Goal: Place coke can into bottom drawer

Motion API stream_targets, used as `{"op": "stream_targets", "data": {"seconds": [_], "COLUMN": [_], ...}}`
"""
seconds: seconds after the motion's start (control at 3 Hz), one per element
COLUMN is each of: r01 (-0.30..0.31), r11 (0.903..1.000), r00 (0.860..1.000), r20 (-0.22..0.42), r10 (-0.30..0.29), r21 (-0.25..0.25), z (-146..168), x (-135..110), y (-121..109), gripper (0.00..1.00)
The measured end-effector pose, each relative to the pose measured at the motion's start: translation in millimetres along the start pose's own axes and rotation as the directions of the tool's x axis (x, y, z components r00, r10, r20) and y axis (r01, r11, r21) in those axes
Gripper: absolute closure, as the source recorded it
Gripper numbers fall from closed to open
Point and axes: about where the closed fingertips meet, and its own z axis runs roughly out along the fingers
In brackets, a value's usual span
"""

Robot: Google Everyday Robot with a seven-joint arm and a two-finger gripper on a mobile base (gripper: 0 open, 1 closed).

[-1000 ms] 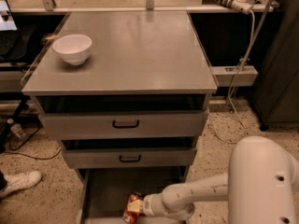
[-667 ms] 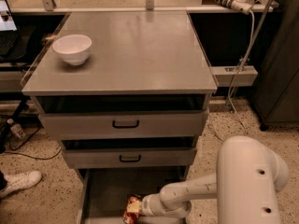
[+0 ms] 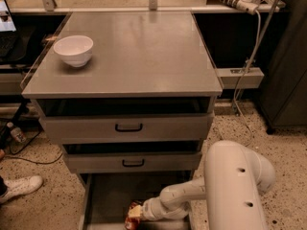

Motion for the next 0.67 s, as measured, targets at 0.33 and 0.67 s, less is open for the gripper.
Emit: {"op": "stream_targets", "data": {"seconds": [0.33, 0.67], "r01": [0.005, 0.016], "r11": [1.0, 0.9999], "r00": [1.0, 0.999], "r20": [-0.025, -0.047], "r10": [-0.005, -0.016], "r21": [-0.003, -0.004], "z": [14, 24], "x": [-10, -21], "y": [-2, -2], "gripper": [1.0, 1.0]}}
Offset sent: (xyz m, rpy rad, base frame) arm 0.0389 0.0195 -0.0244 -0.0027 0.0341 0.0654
